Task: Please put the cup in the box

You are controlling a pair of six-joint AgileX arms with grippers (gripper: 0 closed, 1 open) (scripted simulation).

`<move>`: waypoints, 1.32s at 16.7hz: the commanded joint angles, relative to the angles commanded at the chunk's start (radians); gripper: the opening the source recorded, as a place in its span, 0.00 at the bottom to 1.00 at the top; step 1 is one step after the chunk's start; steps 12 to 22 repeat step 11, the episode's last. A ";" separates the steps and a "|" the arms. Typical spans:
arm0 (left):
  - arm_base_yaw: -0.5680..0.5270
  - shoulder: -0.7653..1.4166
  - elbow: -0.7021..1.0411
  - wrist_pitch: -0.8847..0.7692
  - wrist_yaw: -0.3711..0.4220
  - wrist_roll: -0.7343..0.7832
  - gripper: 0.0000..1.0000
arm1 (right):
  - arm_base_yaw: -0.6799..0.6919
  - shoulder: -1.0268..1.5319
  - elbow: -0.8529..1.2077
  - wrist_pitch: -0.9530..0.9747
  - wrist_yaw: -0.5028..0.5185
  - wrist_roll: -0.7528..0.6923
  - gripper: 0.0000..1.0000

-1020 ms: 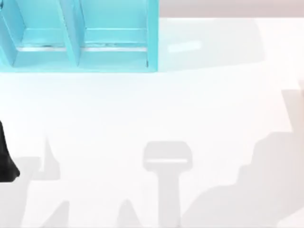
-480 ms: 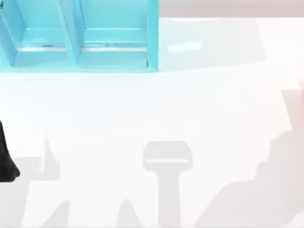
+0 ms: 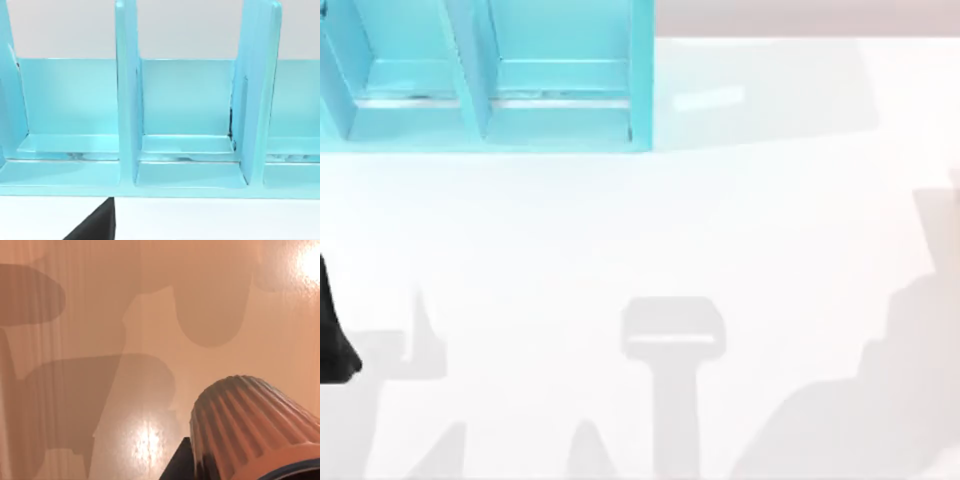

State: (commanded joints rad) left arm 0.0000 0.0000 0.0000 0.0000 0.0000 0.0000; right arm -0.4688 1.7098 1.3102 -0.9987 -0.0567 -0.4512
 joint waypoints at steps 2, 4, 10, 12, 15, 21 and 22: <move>0.000 0.000 0.000 0.000 0.000 0.000 1.00 | 0.000 0.000 0.000 0.000 0.000 0.000 0.75; 0.000 0.000 0.000 0.000 0.000 0.000 1.00 | 0.000 0.000 0.000 0.000 0.000 0.000 0.90; 0.000 0.000 0.000 0.000 0.000 0.000 1.00 | 0.000 0.000 0.000 0.000 0.000 0.000 1.00; 0.000 0.000 0.000 0.000 0.000 0.000 1.00 | 0.000 0.000 0.000 0.000 0.000 0.000 1.00; 0.000 0.000 0.000 0.000 0.000 0.000 1.00 | 0.000 0.000 0.000 0.000 0.000 0.000 1.00; 0.000 0.000 0.000 0.000 0.000 0.000 1.00 | 0.000 0.000 0.000 0.000 0.000 0.000 1.00; 0.000 0.000 0.000 0.000 0.000 0.000 1.00 | 0.000 0.000 0.000 0.000 0.000 0.000 1.00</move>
